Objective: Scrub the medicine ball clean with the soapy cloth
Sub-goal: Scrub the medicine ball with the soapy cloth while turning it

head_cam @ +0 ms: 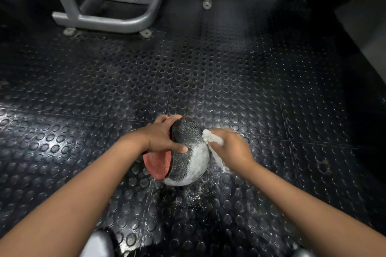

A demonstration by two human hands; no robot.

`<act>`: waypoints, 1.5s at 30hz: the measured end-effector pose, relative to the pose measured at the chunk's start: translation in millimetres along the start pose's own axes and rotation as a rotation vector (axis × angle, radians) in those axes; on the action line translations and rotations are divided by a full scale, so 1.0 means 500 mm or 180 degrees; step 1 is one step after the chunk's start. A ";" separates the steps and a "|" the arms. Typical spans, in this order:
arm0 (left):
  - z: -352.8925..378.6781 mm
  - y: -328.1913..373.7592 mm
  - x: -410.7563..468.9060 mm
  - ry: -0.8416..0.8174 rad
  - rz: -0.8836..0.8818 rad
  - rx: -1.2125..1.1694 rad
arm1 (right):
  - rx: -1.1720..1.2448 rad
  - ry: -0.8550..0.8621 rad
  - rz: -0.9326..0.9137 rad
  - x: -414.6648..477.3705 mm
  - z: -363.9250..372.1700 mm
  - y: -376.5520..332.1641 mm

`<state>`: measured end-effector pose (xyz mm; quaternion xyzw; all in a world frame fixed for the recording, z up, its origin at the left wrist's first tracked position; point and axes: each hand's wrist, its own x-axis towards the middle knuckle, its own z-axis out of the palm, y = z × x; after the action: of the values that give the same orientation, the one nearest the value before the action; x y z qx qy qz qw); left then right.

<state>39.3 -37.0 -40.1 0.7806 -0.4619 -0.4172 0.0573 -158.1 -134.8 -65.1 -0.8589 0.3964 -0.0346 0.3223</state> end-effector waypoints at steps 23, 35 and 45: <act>0.005 0.018 -0.002 0.0064 -0.0071 0.0291 | -0.0149 0.0145 -0.0177 0.013 -0.010 -0.022; 0.004 0.011 -0.009 0.0114 -0.0065 0.0051 | 0.0038 0.0105 -0.0484 -0.011 -0.013 -0.045; 0.008 -0.012 -0.030 0.0298 -0.0265 -0.0498 | -0.0206 -0.0191 -0.0783 0.016 -0.037 -0.076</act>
<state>37.3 -21.0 -36.7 0.8109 -0.3919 -0.4171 0.1222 -133.3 -131.7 -29.9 -0.9116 0.2792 -0.0353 0.2995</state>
